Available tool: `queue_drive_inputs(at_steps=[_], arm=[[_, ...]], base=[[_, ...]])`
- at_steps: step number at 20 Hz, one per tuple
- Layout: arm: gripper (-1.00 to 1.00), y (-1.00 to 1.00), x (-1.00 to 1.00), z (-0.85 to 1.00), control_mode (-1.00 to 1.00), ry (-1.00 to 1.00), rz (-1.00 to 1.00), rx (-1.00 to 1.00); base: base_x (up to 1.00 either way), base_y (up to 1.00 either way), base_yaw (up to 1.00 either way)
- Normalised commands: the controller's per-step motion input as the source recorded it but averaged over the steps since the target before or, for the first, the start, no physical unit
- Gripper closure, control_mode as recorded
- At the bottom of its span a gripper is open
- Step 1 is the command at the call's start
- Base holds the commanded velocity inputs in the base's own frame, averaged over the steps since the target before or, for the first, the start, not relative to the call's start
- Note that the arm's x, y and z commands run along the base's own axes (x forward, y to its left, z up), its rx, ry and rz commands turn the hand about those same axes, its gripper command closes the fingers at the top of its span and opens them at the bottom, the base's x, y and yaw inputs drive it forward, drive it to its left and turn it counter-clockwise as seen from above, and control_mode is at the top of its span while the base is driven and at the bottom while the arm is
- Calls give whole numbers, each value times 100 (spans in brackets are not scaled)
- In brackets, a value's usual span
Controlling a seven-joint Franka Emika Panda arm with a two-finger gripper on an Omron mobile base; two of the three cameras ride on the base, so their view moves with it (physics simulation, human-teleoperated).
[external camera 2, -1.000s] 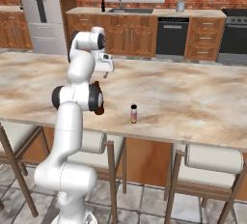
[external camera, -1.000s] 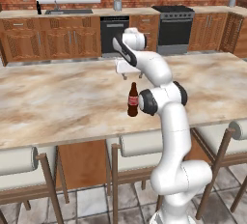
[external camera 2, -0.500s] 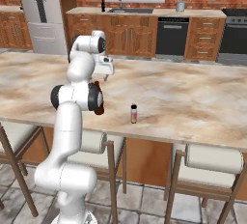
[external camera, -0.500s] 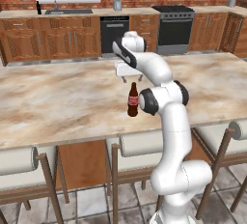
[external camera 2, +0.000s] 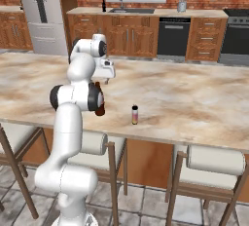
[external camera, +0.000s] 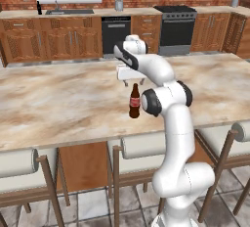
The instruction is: Place the large bottle from the dining counter next to the other large bottle outside the sink, and place the small bottle from the dining counter next to the other small bottle inside the sink.
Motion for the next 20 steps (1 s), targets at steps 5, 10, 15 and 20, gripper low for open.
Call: queue_drive_inputs(at_steps=[5, 10, 15, 20], arm=[[-100, 0, -7, -13, -100, 0, 0, 0], [-100, 0, -10, -2, -100, 0, 0, 0], [-100, 0, -3, 0, -100, 0, 0, 0], [-100, 0, -4, 0, -100, 0, 0, 0]], base=[[0, 0, 0], [0, 0, 0], [0, 0, 0], [0, 0, 0]])
